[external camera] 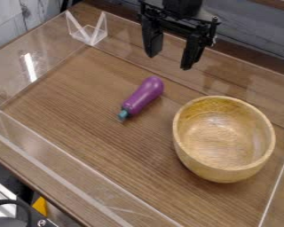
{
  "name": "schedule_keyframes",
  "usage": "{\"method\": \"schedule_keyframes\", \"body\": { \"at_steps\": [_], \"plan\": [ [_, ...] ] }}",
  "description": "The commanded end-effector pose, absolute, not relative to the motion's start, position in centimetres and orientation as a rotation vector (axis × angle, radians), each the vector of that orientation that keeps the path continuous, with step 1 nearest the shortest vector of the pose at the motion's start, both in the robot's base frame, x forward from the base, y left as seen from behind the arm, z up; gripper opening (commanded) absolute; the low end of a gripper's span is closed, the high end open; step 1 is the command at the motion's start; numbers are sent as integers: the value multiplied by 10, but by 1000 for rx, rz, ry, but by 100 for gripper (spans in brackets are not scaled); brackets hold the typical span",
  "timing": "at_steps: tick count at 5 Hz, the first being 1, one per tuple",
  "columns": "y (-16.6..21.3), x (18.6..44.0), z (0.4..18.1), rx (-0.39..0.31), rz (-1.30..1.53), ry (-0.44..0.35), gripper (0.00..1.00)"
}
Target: Put the purple eggplant in the brown bowl
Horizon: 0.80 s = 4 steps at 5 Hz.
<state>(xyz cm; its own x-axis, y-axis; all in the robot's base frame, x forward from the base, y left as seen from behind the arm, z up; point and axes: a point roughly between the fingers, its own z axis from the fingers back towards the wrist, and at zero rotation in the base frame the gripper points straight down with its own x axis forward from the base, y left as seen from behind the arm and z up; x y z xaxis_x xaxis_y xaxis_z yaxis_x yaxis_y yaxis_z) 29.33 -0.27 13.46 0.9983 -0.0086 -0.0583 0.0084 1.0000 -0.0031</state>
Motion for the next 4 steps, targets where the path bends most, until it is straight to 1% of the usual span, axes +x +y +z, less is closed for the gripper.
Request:
{"method": "schedule_keyframes", "body": {
  "at_steps": [1, 2, 4],
  "plan": [
    [-1, 291, 128, -4, -7, 71, 100],
    [12, 284, 117, -3, -2, 67, 100],
    [28, 279, 108, 15, -3, 26, 100]
  ]
}}
